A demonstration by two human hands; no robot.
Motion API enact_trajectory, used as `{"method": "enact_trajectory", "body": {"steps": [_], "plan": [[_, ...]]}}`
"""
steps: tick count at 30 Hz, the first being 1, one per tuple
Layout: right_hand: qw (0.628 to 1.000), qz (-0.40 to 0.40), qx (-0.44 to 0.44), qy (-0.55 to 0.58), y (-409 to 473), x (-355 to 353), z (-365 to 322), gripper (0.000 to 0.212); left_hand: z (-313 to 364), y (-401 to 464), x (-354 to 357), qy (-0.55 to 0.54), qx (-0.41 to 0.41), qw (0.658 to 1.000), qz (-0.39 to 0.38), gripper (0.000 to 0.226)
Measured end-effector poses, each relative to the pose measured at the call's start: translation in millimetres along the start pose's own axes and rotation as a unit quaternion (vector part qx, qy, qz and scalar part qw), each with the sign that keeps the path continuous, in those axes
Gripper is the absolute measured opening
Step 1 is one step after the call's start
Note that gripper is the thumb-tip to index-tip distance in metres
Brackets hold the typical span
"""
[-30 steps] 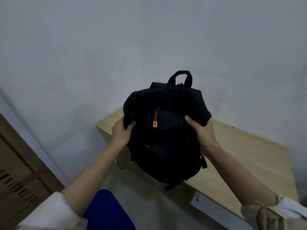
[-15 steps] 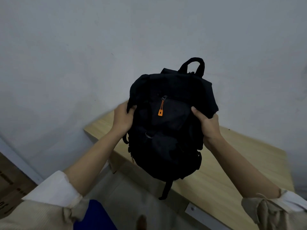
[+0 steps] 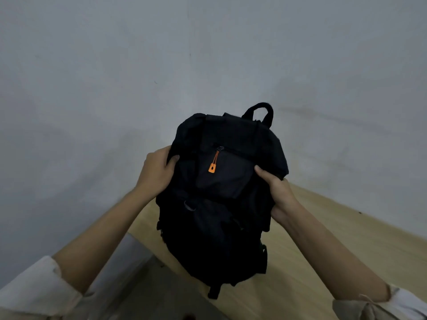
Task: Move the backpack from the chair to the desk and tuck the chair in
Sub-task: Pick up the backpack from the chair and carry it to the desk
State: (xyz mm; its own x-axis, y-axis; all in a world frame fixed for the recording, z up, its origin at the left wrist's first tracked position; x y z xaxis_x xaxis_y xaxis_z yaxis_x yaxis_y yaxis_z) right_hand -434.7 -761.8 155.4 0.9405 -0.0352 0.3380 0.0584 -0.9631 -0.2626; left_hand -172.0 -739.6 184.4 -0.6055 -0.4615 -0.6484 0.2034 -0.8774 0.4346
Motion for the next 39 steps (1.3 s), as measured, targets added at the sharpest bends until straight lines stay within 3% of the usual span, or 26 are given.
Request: {"method": "enact_trajectory", "body": {"steps": [4,9,21,28,34,39], "plan": [[0.996,-0.008,0.089,0.031,59.6,36.7,25.1,0.037,-50.9,55.7,4.7,0.043,-0.004,0.997,-0.058,0.016],[0.991,0.020,0.124,0.034,133.4,71.6,54.0,0.037,-113.8,114.8,33.1,0.061,-0.014,0.991,-0.116,0.015],[0.996,0.071,0.041,-0.037,303.9,100.1,61.9,0.048,-212.3,251.1,131.3,0.041,-0.057,0.990,-0.125,0.018],[0.984,0.057,0.058,-0.160,368.1,83.6,80.2,0.070,-254.6,314.7,189.1,0.075,-0.057,0.984,-0.151,0.029],[0.970,0.014,0.063,-0.236,382.7,63.1,104.2,0.084,-270.8,322.0,221.2,0.042,-0.058,0.984,-0.162,0.021],[0.940,-0.001,0.110,-0.322,368.4,49.3,137.0,0.110,-294.3,307.2,229.6,-0.028,-0.057,0.965,-0.253,0.038]]}}
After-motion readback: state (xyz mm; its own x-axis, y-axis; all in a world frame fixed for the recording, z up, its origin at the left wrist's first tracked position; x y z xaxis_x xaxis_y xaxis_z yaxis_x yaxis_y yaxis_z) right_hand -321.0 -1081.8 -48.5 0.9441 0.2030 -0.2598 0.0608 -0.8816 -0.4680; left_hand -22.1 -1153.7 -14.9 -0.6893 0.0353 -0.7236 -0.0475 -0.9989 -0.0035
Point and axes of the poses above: each hand's wrist, its own y-axis towards the middle knuckle, its own x-axis out of the palm, z = x × y, the point moved 1 cm from there along y, towards the middle knuckle, and after that the axes turned 1 degree about -y, right-handed, at the moved point
